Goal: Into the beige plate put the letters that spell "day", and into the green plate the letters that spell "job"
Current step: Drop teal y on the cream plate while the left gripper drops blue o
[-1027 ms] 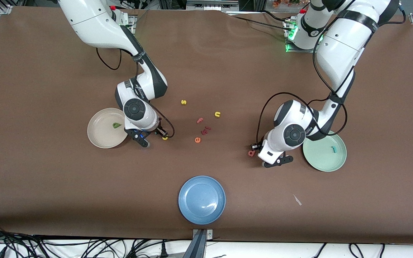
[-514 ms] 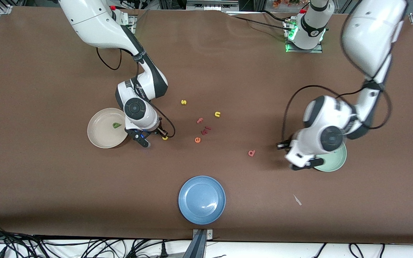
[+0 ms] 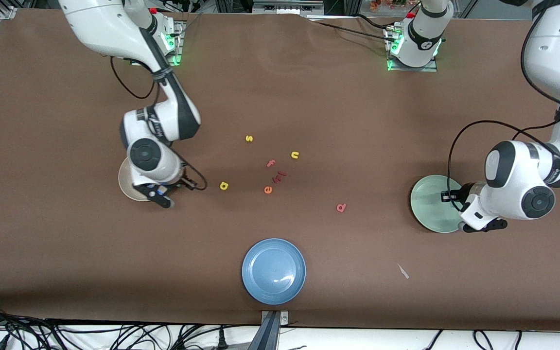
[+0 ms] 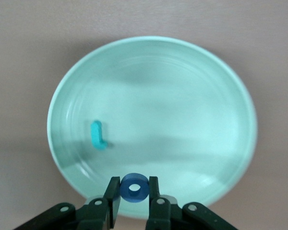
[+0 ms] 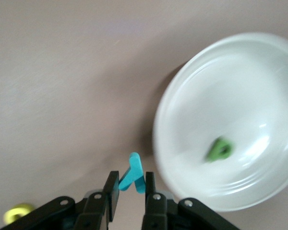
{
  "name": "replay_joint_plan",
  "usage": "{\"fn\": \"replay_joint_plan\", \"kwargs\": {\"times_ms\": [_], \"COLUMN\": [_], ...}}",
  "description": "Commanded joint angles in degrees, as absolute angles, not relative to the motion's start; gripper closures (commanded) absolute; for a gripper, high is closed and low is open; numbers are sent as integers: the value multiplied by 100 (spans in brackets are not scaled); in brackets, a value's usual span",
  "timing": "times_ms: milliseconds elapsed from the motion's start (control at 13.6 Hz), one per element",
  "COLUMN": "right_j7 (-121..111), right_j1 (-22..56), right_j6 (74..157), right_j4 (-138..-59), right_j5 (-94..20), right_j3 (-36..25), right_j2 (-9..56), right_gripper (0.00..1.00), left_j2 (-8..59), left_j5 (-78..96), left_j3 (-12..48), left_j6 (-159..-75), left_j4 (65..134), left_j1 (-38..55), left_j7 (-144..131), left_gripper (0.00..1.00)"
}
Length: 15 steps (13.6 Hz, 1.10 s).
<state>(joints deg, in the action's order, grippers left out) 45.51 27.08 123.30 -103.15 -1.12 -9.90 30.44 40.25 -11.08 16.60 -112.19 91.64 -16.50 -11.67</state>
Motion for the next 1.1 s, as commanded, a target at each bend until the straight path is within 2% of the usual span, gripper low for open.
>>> {"fn": "replay_joint_plan", "kwargs": {"times_ms": [0,73,293,367,440,514,587,734,1027], "right_j7": [3712,3396,2638,2602,2575,2575,2575,2619,2759], "right_j1": [2733,2733,2733,2733,2725,2716,2716,2725,2760], "right_j6": [12050,12076,12182,12190,12182,12190,12164,12111,12190], "right_j4": [-10669,-10940,-11503,-11635,-11698,-11663,-11620,-11427,-10935], "right_j5": [-53,-61,-97,-97,-97,-97,-97,-123,-228], "right_j3": [-1361,-1528,-1863,-1915,-1942,-1942,-1951,-1908,-1592], "right_j2": [2804,2769,2620,2619,2637,2645,2619,2575,2584], "right_gripper": [80,80,80,74,29,1,0,0,0], "left_j2": [4148,4131,3904,3833,3797,3797,3814,3911,4235], "left_j5": [-1266,-1222,-1134,-951,-880,-879,-879,-879,-941], "left_j3": [1740,1740,1915,2151,2414,2669,2889,2944,2892], "left_j6": [-11338,-11329,-11285,-11276,-11268,-11276,-11285,-11434,-12460], "left_j4": [9114,9071,9018,9018,9026,9018,9026,8974,8851], "left_j1": [-1679,-1679,-1618,-1617,-1600,-1565,-1469,-978,-274], "left_j7": [-1116,-1116,-1291,-1623,-2096,-2631,-3124,-4178,-4553], "left_gripper": [54,1,0,0,0,1,1,1,2]}}
